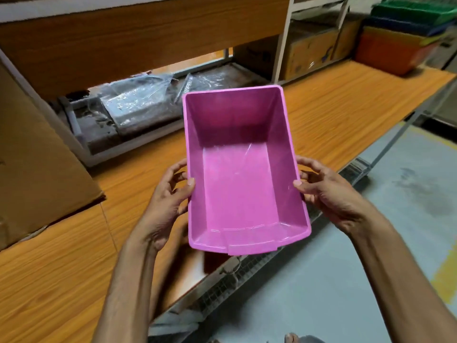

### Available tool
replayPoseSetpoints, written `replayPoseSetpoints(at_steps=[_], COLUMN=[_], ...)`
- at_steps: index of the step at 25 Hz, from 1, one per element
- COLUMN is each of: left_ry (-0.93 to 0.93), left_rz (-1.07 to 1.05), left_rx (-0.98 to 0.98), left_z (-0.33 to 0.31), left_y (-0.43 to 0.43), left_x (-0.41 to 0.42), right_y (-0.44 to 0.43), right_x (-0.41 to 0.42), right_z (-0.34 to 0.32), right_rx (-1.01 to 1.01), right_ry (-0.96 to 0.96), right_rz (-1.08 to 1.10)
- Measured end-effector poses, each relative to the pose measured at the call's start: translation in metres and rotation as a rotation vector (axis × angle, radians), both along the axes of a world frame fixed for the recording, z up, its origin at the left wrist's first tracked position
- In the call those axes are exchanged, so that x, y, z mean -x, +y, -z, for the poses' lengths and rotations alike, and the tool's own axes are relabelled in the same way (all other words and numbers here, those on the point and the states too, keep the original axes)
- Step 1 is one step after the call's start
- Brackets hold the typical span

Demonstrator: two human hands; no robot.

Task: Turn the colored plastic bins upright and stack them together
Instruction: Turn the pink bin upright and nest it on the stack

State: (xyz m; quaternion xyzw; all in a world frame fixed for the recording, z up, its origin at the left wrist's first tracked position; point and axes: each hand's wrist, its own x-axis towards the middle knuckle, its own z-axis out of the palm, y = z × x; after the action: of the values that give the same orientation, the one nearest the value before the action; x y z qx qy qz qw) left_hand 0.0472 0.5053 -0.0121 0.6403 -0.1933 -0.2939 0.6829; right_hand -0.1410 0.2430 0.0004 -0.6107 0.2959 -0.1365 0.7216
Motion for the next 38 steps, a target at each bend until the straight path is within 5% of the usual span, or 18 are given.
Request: replayPoseSetpoints(at_steps=[7,21,30,38], left_ry=[-0.067,0.061,0.23,0.223], left_rz=[0.161,0.538,0.764,0.702], left_rx=[-0.003,-0.052,-0.252,-0.273], left_z=[0.0,0.001,0.029,0.022], left_y=[-0.086,-0.34,-0.558,-0.744], left_x=[0.082,0.274,0.312,0.332], right_y=[-0.052,-0.225,-0.366,-0.507], right_x=[0.125,0.388,0.449,0.467], right_z=[0.011,0.014,0.023,0.025], right_rx=[0.083,-0.063,-0.499,-0.485], right_ry=[-0.056,-0.085,-0.019,-0.093], right_rz=[0.139,0.541,0.726,0.829])
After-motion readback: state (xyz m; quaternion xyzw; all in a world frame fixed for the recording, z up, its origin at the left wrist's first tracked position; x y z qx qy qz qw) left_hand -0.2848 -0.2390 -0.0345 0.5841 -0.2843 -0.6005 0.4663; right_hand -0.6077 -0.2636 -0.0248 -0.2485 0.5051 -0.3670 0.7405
